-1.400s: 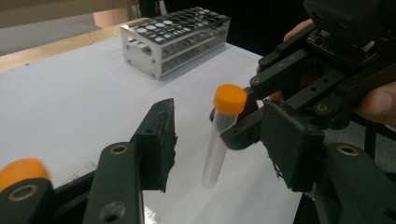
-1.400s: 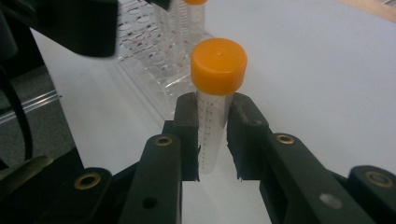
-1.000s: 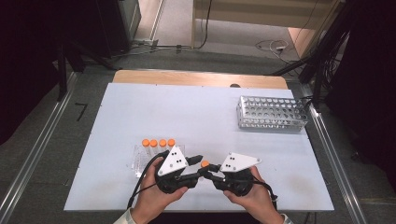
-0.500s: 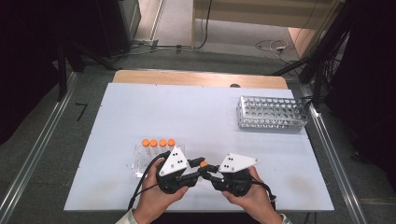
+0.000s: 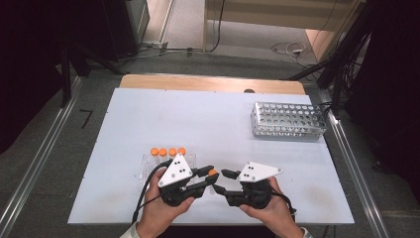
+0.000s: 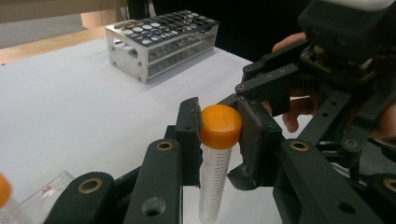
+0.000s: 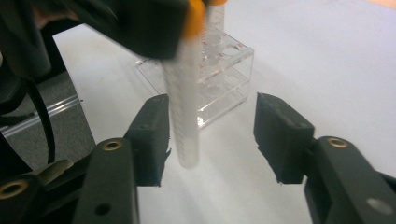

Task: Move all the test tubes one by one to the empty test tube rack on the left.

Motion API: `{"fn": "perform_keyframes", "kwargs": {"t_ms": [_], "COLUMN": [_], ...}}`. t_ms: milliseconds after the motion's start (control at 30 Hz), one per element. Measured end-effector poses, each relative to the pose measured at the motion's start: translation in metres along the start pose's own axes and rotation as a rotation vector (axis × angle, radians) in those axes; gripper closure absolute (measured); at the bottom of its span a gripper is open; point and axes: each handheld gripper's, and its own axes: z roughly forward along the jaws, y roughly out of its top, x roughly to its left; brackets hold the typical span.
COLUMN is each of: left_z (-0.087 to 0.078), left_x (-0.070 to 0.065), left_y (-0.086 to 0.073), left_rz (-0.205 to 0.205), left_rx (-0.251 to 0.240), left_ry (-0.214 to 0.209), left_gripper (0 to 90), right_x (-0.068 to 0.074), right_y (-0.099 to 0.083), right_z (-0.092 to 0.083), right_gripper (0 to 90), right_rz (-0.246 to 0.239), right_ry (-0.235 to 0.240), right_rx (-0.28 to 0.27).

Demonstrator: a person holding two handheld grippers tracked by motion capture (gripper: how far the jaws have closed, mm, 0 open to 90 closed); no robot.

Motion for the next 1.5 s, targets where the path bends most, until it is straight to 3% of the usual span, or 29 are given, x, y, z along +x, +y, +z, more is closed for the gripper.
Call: {"fn": "perform_keyframes", "kwargs": {"t_ms": [67, 300, 600, 1100, 1500], "left_z": [-0.009, -0.048, -0.084, -0.108, -0.105], "left_x": [0.002, 0.013, 0.036, 0.077, 0.096], "left_y": [0.005, 0.015, 0.014, 0.006, 0.002], "left_rz": [-0.012, -0.035, -0.058, -0.097, -0.086], "left_rx": [-0.007, -0.016, -0.027, -0.061, -0.053], "left_ry": [-0.002, 0.049, 0.150, 0.327, 0.421], "left_gripper": [70.7, 70.7, 70.6, 70.6, 70.6], "right_x": [-0.003, -0.012, -0.023, -0.026, -0.028], "right_y": [-0.003, -0.016, -0.025, -0.027, -0.028], "right_z": [-0.002, -0.010, -0.020, -0.020, -0.019], "right_gripper": [39.3, 35.7, 35.5, 35.6, 35.6], "right_rz": [0.014, 0.048, 0.082, 0.091, 0.092], "right_ry": [-0.007, -0.027, -0.064, -0.073, -0.074], "right_rx": [0.001, 0.008, 0.005, 0.009, 0.012]}}
